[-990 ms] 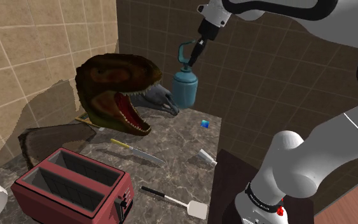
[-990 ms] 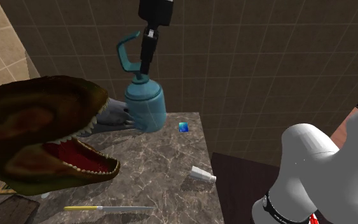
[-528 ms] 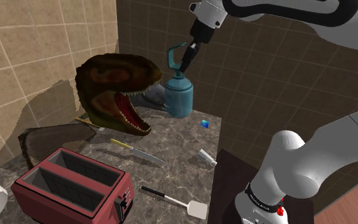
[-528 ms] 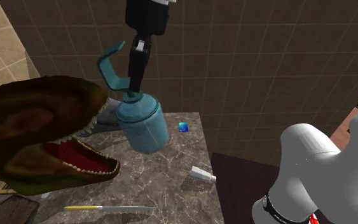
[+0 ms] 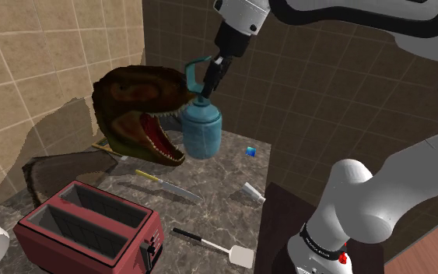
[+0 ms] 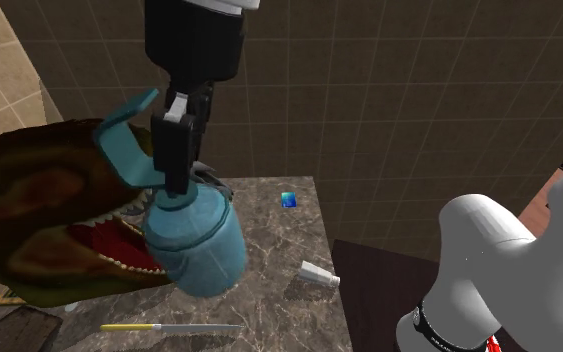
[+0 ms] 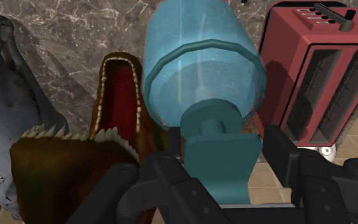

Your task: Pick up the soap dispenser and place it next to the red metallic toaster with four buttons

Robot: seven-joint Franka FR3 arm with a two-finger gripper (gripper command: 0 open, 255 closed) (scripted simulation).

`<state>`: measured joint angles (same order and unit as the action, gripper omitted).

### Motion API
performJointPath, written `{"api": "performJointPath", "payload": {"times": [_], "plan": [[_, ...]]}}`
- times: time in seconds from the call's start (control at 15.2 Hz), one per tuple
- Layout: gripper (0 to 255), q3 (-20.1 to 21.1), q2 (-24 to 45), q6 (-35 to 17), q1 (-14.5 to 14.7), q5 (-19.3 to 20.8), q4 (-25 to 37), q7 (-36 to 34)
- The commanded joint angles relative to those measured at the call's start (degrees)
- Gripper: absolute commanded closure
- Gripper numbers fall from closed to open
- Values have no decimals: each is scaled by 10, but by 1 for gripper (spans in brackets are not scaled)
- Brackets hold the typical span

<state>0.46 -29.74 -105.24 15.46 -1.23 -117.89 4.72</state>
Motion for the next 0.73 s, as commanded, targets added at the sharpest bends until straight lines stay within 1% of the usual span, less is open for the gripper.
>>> {"api": "performJointPath", "payload": {"times": [0.0,0.33,0.66], "plan": [[255,23,7,-4,7,-3,4,-29],[255,81,31,-6,22,-7,27,-100],[255,138,70,-6,36,-2,66,-172]]}}
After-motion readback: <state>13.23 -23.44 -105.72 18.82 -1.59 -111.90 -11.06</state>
